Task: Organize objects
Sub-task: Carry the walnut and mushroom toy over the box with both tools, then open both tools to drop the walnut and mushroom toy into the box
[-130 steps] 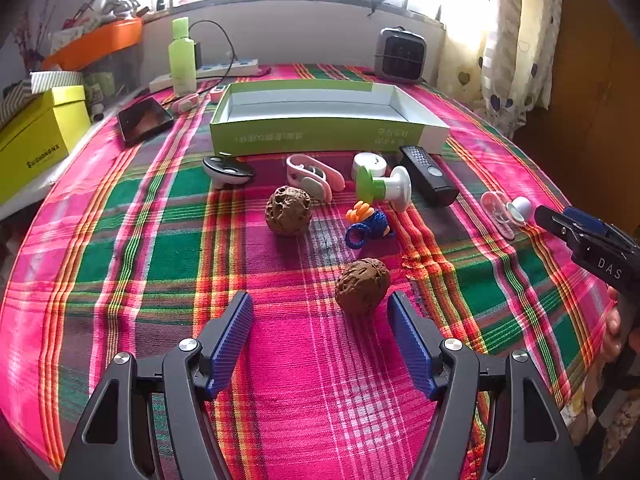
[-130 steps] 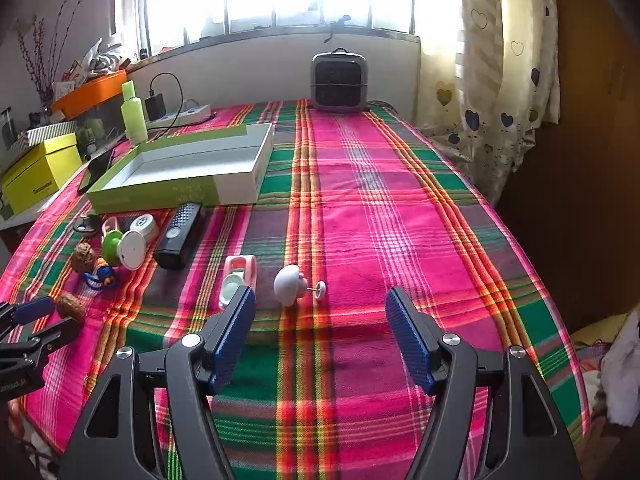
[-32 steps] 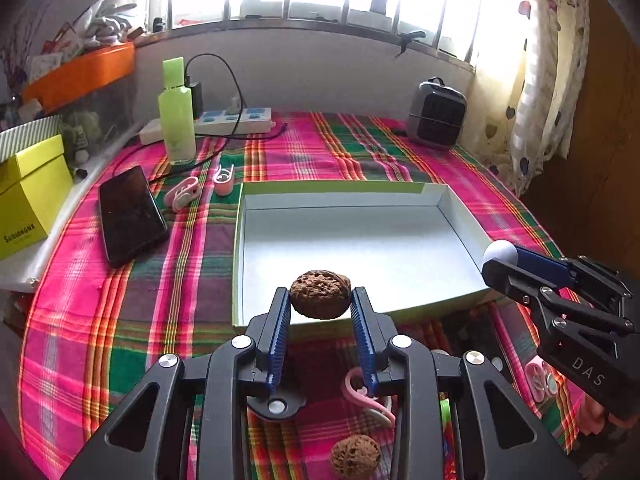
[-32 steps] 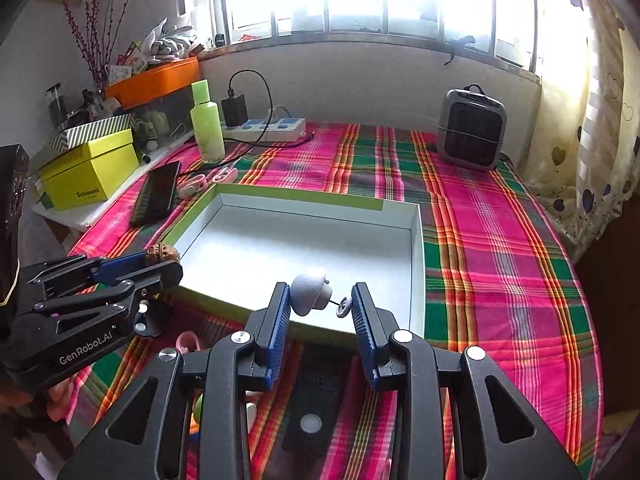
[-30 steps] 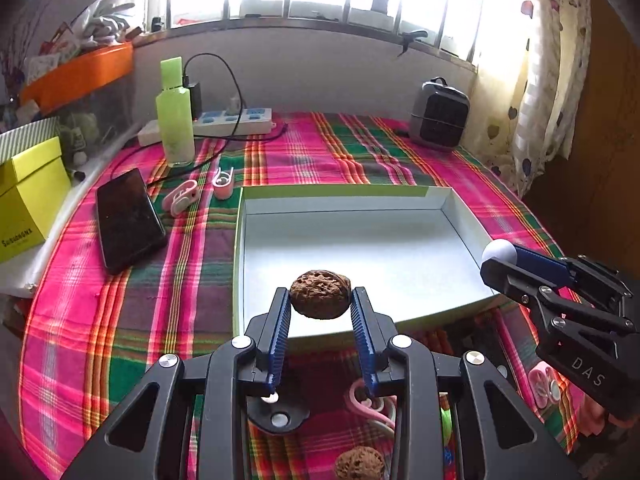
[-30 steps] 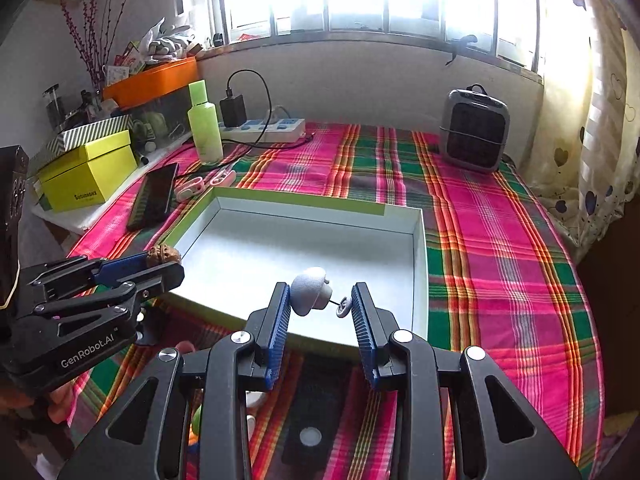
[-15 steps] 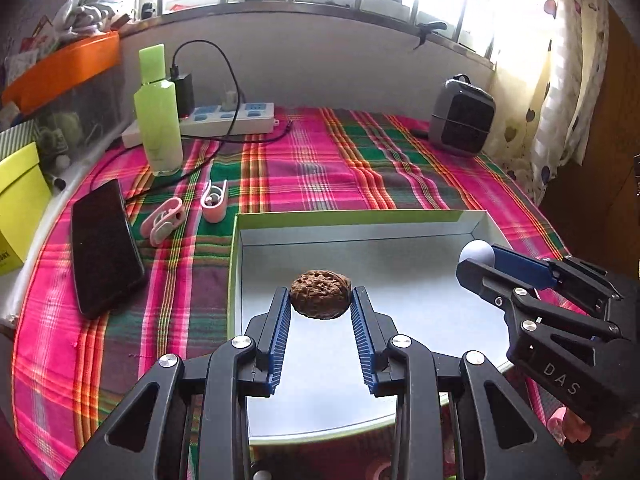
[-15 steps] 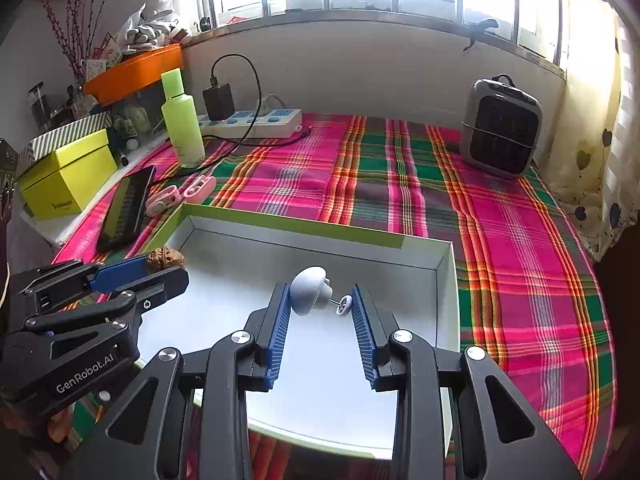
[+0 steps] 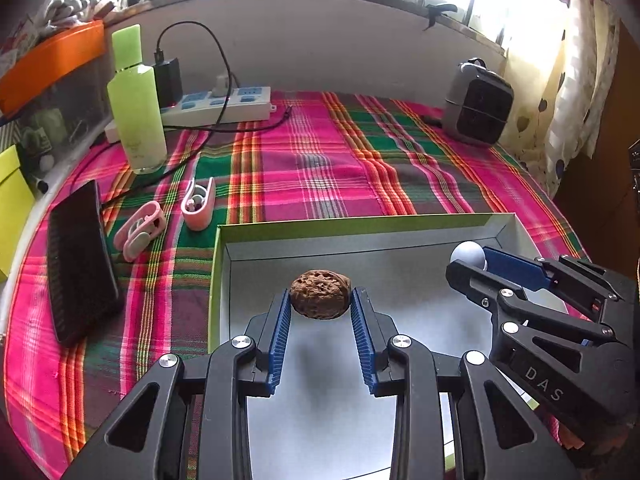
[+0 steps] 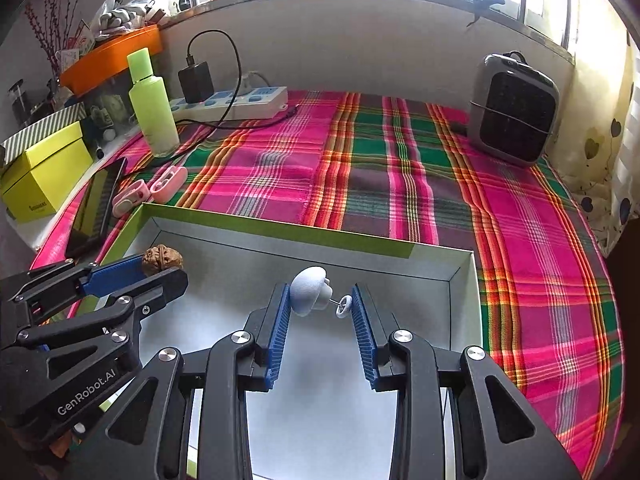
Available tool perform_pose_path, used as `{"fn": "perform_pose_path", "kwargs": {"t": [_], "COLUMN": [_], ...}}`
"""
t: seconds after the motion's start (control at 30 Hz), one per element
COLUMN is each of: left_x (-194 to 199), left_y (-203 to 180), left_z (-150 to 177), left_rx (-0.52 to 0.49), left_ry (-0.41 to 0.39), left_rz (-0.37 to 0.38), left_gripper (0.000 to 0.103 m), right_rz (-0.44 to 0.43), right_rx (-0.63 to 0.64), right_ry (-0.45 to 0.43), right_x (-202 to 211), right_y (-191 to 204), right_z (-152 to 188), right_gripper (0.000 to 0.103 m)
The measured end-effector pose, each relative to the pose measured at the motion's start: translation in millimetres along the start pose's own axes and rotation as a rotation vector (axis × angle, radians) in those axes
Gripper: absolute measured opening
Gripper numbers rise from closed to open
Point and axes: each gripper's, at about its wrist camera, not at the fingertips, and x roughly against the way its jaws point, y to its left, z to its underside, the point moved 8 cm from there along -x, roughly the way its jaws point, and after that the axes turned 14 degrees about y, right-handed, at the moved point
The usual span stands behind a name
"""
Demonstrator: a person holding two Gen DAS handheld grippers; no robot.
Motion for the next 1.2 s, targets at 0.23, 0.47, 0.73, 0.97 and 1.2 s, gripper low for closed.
{"fn": "perform_pose_path", "kwargs": {"t": [0.23,0.47,0.73,0.97,1.2], "left_x": [-6,-6,-6,-6,-1], "left_y": [3,3,4,4,4], "left_z": [-1,-1,-1,0,2], "left_rx": [0.005,-0.001,-0.006,-0.004,-0.001], "left_ry": [0.012,0.013,0.018,0.02,0.017], "left_rz": [-0.014,-0.021,-0.033,-0.038,-0.042], "left_gripper": [0.029,0.029,0.029,0.035,0.041], "right_rz": [0.008,0.019,0.023,0.031,0.025], "right_rx": [0.007,0.005,0.015,0.008,-0.004], "right_ry": [0.021,0.043,0.056,0.055,0.043], "right_x": [-6,-11,-13,-13,-9], "right_y": [2,2,4,3,3], "right_z": [-2,0,1,2,4], "right_gripper": [0.033,0.033,0.033,0.038,0.045]}}
